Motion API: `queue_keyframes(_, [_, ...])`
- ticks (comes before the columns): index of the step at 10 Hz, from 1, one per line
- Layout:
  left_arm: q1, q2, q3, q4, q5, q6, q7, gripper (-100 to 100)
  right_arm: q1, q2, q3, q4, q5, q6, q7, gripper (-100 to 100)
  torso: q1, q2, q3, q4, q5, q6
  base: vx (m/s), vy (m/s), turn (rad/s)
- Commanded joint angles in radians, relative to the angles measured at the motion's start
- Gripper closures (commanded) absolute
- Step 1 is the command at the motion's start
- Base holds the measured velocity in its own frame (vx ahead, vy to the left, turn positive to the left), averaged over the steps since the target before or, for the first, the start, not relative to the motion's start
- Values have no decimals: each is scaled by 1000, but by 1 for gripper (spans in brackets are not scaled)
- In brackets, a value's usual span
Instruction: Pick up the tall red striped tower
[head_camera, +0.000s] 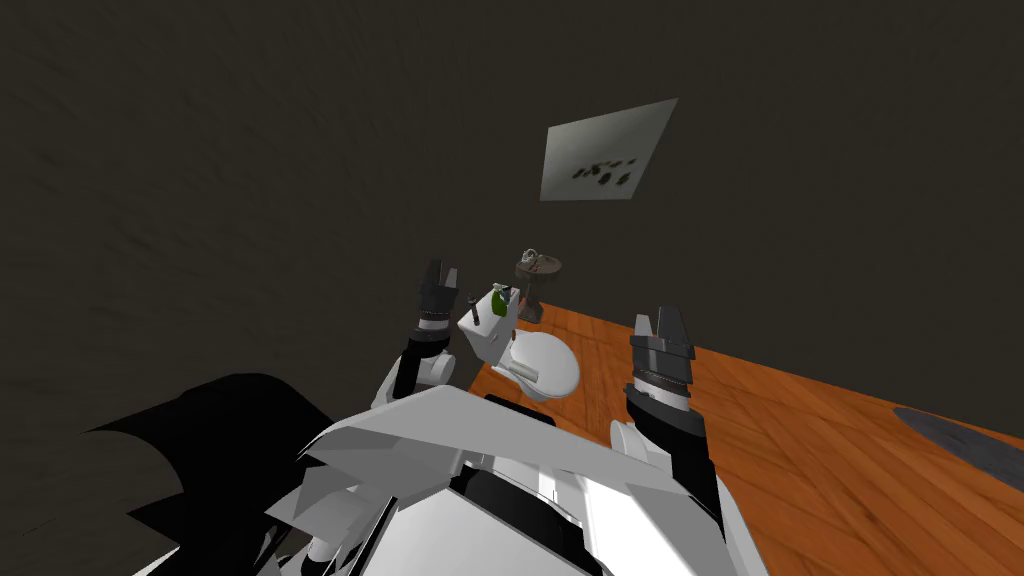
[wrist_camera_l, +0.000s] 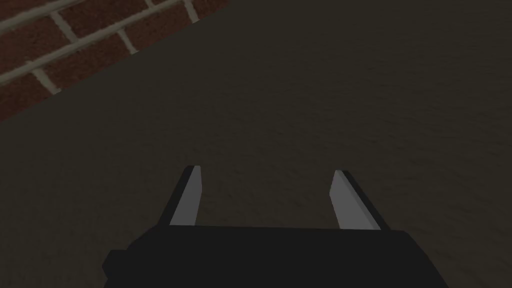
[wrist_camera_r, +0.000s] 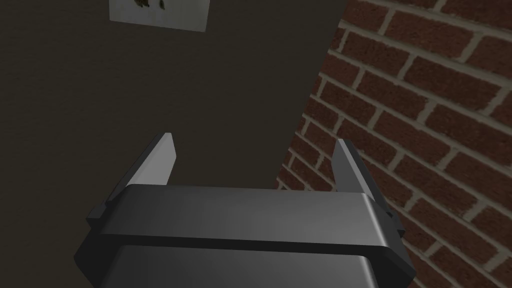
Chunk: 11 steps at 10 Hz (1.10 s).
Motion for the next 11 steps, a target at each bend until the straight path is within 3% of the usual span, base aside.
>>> queue_keyframes(1, [-2,38,-5,10,-13,3,-5,-100,0,0,0,0,0,0,0,0,0,0,0,0,0,0,-29,10,56])
queue_keyframes(4, [-8,88,-32,52,-74,14,-26,-100,0,0,0,0,0,0,0,0,3,5,3,1,1,0,-98,49,142])
queue_keyframes(11, [-15,137,-82,139,-202,35,-78,-100,0,0,0,0,0,0,0,0,4,7,4,2,1,0,-114,66,122])
